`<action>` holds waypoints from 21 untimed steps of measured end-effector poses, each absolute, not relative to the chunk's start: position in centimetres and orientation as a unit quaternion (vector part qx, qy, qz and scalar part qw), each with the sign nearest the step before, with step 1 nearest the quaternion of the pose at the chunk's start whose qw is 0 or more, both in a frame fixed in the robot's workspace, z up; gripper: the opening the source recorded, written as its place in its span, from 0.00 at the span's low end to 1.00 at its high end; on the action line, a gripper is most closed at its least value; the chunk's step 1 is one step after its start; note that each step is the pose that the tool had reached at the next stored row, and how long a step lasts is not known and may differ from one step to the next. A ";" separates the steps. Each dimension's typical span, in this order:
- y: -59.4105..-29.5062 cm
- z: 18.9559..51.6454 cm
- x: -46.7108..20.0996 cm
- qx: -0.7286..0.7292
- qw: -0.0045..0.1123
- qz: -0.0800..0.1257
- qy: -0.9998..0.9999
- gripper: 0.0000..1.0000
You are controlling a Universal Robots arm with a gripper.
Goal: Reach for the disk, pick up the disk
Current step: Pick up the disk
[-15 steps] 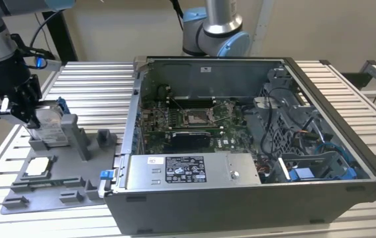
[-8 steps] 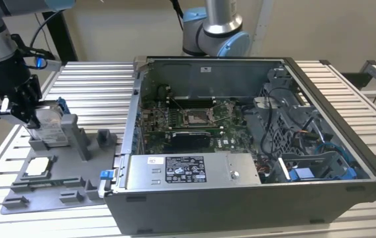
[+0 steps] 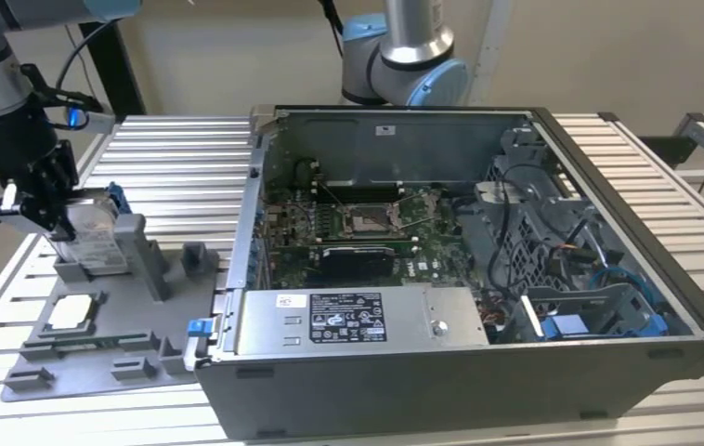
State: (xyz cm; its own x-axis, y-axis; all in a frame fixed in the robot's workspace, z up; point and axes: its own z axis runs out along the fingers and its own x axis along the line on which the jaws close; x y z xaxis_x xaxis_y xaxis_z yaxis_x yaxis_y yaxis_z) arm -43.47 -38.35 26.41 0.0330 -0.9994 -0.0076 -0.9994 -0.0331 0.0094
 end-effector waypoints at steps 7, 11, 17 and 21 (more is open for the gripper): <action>-38.4 27.4 -43.5 0.719 0.001 -0.006 -0.695 0.00; -38.3 28.2 -43.5 0.719 0.001 -0.006 -0.695 0.00; -38.4 29.0 -43.5 0.719 0.001 -0.006 -0.695 0.00; -38.4 29.4 -43.5 0.719 0.001 -0.006 -0.695 0.00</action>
State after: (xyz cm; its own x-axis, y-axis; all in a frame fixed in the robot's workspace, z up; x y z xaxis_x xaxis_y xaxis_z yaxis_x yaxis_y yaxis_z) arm -43.47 -38.35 29.42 0.0330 -0.9994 -0.0070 -0.9994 -0.0331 0.0094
